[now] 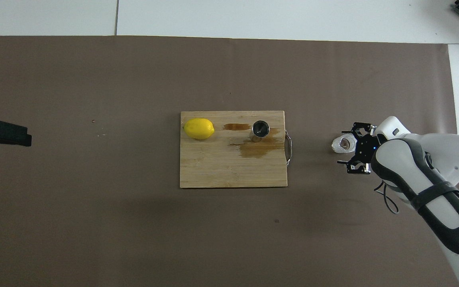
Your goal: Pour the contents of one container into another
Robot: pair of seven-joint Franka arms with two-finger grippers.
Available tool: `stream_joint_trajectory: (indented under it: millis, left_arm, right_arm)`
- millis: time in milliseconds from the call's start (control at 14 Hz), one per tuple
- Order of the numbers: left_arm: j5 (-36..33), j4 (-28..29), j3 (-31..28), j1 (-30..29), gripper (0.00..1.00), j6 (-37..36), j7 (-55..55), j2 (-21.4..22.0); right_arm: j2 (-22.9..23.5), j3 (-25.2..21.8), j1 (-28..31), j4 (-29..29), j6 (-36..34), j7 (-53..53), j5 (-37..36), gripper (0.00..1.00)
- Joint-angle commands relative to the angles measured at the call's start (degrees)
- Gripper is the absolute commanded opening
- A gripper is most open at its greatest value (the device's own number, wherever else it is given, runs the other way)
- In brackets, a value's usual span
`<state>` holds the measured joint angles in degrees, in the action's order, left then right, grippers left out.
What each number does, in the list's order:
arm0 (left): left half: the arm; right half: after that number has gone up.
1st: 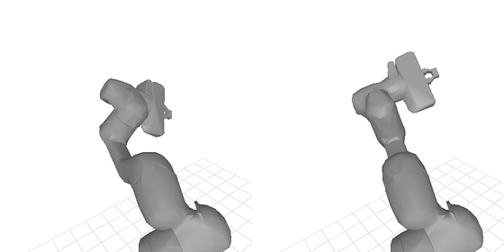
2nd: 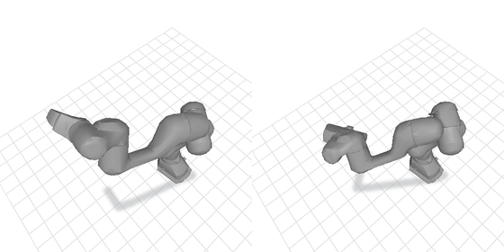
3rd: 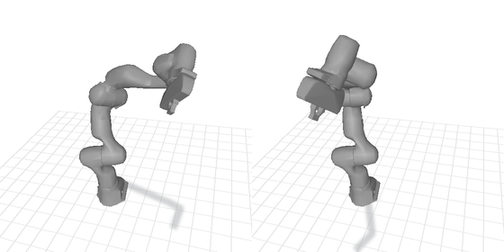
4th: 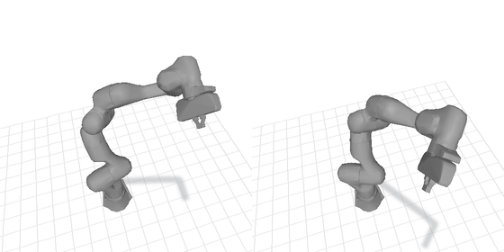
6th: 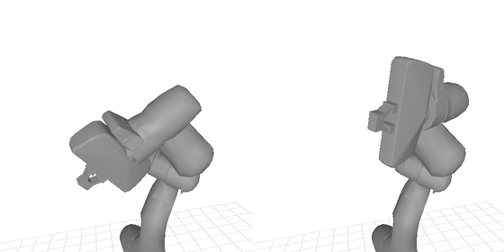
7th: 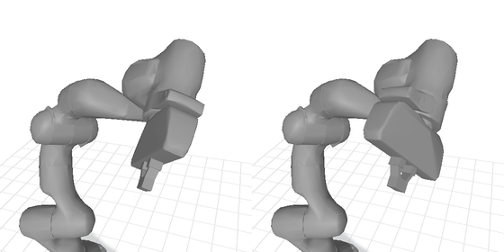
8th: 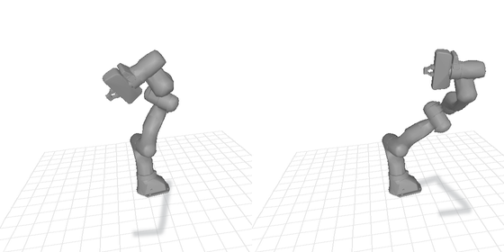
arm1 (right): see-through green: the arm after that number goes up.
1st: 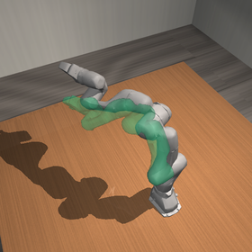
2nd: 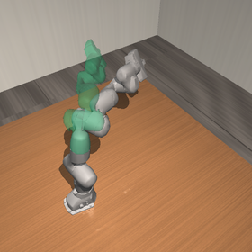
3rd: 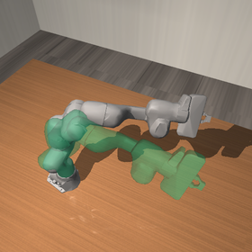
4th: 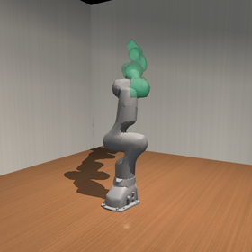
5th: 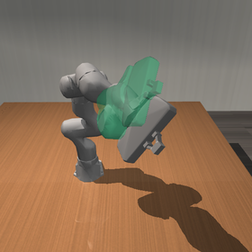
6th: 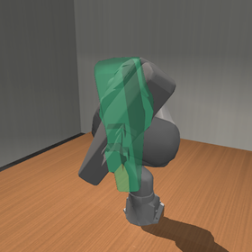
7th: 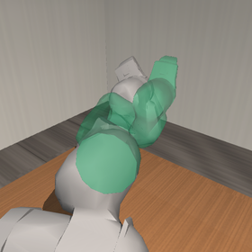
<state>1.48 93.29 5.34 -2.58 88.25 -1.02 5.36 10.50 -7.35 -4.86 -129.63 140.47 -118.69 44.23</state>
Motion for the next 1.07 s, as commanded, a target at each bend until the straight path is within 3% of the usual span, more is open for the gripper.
stream_joint_trajectory:
  millis: [0, 215, 430, 1002]
  left_arm:
    - [-0.6, 0.66, -0.6, 0.56, 1.0, -0.54, 0.67, 1.06]
    - [-0.6, 0.66, -0.6, 0.56, 1.0, -0.54, 0.67, 1.06]
    - [-0.6, 0.66, -0.6, 0.56, 1.0, -0.54, 0.67, 1.06]
    - [-0.6, 0.66, -0.6, 0.56, 1.0, -0.54, 0.67, 1.06]
  right_arm:
    - [-3.19, -0.03, 1.35, 0.17, -5.01, 0.56, 1.83, 1.0]
    - [-5.74, -0.21, 1.96, 0.79, -6.26, 4.58, -0.36, 1.0]
    - [-7.94, -0.29, 2.14, 3.85, -11.69, 16.43, -9.82, 1.0]
    - [-12.69, -0.21, 2.14, 13.26, -26.19, 61.06, -34.28, 1.0]
